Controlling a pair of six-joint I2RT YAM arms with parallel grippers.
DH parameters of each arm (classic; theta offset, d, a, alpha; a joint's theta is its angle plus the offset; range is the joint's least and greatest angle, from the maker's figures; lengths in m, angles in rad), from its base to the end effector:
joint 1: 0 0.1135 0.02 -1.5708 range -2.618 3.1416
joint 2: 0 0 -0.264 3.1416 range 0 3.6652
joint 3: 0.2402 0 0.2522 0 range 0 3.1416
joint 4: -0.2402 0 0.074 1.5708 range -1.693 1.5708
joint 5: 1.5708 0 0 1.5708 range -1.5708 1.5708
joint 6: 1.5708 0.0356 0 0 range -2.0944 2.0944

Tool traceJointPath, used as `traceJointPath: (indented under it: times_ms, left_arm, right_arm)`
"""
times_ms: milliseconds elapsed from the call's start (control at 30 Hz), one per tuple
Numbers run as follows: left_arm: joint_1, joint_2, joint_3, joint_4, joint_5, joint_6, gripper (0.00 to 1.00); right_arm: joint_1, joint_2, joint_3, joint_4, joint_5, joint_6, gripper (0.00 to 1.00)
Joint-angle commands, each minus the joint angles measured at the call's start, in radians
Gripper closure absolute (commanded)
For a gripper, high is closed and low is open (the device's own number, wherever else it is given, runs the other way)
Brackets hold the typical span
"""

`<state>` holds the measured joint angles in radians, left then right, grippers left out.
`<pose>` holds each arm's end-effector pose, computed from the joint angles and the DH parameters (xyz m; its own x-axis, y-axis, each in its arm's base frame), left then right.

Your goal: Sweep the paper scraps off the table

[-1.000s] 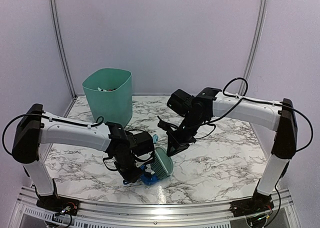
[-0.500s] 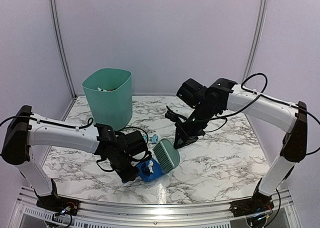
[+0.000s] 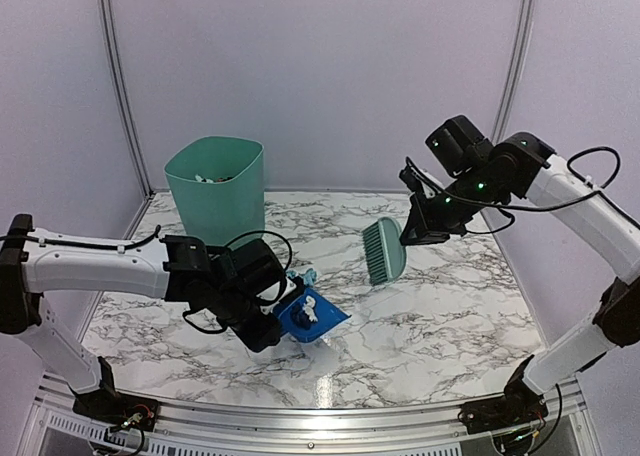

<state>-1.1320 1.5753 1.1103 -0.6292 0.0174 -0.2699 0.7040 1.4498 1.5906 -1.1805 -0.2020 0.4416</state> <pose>0.1343 -0.2875 0.2239 -0.6061 0.6639 -0.4380 0.7750 0.6169 -0.1372 0.2068 0.1850 0.3755 -0.8983 -0.2135 -0.3840 -0.3624 0.8542 0.3729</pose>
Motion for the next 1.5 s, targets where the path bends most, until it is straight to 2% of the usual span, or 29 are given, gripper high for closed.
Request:
traceJointPath:
  times_ms: [0, 200, 433, 900, 1300, 1467]
  left_arm:
    - [0.026, -0.069, 0.067, -0.026, -0.011, -0.031, 1.0]
    - [0.092, -0.097, 0.188, -0.111, -0.038, -0.047, 1.0]
    - [0.218, -0.103, 0.335, -0.186, -0.02, -0.051, 1.0]
    - [0.46, 0.018, 0.701, -0.254, 0.153, -0.05, 1.0]
    - [0.664, 0.142, 0.903, -0.247, 0.33, -0.162, 1.0]
    - [0.728, 0.144, 0.911, -0.18, 0.398, -0.274, 1.0]
  right_arm:
    - [-0.035, -0.048, -0.016, -0.002, 0.163, 0.086, 1.0]
    - [-0.049, -0.068, -0.078, 0.026, 0.197, 0.153, 1.0]
    - [-0.049, -0.084, -0.133, 0.09, 0.148, 0.196, 1.0]
    - [-0.048, -0.094, -0.18, 0.162, 0.094, 0.251, 1.0]
    - [-0.048, -0.089, -0.181, 0.186, 0.069, 0.273, 1.0]
    - [-0.048, -0.086, -0.18, 0.193, 0.063, 0.279, 1.0]
